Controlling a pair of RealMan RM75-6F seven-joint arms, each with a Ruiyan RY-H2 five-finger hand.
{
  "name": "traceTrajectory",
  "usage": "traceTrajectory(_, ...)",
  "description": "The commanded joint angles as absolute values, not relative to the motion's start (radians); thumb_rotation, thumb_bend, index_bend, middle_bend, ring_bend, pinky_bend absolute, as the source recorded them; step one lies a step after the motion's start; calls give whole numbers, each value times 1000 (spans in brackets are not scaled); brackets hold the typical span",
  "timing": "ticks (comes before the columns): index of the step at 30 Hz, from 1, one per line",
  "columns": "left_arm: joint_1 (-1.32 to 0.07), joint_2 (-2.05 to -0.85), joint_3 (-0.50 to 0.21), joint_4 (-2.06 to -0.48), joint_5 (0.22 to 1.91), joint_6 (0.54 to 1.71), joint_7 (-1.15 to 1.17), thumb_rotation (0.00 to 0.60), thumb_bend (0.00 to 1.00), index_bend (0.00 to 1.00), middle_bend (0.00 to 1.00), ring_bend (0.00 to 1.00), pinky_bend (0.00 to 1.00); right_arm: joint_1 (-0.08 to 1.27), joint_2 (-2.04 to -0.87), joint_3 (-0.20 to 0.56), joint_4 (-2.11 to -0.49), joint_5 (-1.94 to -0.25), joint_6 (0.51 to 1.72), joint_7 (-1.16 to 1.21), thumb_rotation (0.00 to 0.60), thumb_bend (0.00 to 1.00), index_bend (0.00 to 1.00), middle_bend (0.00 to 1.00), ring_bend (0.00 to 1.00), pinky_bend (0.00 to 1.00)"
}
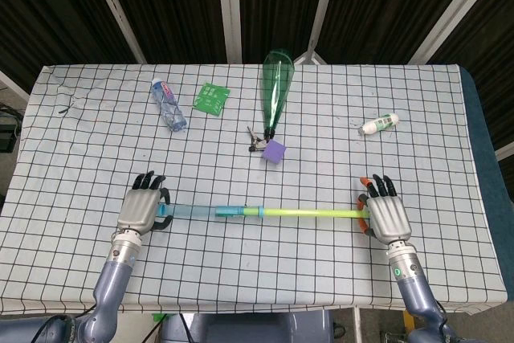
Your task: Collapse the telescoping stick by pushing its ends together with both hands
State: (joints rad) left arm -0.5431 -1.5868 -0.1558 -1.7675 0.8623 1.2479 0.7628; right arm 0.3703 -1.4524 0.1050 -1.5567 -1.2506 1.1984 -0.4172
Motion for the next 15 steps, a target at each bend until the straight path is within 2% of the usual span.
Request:
traceTrajectory(1, -547, -1587, -157, -1774, 861, 1253, 767, 600, 485, 585, 129, 0, 0, 371, -1450, 104, -1572, -1259, 1203, -414, 600, 440, 619, 192, 0, 0)
traceTrajectory(15, -568, -1580, -171, -1827, 854, 1283, 784, 600, 486, 587, 131, 0, 0, 373, -1432, 108, -1685, -1277, 1235, -456, 600, 440, 623, 196, 0, 0)
